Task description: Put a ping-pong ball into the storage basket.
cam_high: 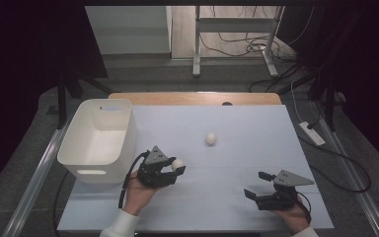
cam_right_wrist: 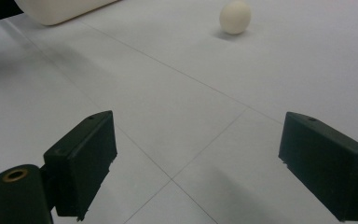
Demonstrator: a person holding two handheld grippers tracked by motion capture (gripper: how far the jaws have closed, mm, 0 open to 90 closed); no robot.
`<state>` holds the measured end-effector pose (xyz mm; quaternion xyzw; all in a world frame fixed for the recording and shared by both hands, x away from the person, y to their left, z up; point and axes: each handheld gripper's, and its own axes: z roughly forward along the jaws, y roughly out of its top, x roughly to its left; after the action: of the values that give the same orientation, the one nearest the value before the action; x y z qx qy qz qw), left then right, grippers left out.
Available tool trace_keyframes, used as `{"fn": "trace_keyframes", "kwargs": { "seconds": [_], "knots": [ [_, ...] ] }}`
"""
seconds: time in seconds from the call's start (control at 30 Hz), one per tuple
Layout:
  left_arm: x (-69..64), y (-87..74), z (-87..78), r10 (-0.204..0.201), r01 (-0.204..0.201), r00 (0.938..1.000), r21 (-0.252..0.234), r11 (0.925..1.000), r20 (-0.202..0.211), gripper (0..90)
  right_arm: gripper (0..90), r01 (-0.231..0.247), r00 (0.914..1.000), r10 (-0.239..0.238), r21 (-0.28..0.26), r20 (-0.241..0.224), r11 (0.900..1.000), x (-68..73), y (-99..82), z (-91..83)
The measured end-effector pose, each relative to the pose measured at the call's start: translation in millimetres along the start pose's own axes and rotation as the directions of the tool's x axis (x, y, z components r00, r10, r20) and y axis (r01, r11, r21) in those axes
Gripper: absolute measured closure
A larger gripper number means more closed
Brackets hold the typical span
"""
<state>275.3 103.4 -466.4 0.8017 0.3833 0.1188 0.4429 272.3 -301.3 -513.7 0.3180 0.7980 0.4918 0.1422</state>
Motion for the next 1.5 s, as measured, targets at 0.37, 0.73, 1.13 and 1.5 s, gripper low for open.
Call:
{"fn": "trace_keyframes", "kwargs": {
  "seconds": [0.37,0.73,1.13,1.5],
  "knots": [
    [-4.2,6.5,-9.1,0.024,-0.024,0.9997,-0.055,0.9982,-0.01,50.5,11.0,-0.028,0.9996,0.028,-0.007,0.006,0.9996,-3.2,-1.4,-2.7],
    [-3.9,16.8,-16.3,0.032,-0.033,0.9995,-0.107,0.9937,-0.004,50.6,11.0,-0.03,0.9994,0.031,-0.012,0.014,0.9995,-2.6,-1.0,-3.5],
    [-0.8,25.5,-26.0,0.028,-0.028,0.9996,-0.144,0.9891,-0.003,50.5,11.0,-0.028,0.9995,0.028,-0.015,0.018,0.9995,-2.6,0.2,-2.6],
    [4.1,30.4,-33.6,0.017,-0.017,0.9998,-0.183,0.9829,-0.002,50.5,11.0,-0.028,0.9992,0.029,-0.019,0.027,0.9994,-2.9,-0.1,-4.0]
  ]
}}
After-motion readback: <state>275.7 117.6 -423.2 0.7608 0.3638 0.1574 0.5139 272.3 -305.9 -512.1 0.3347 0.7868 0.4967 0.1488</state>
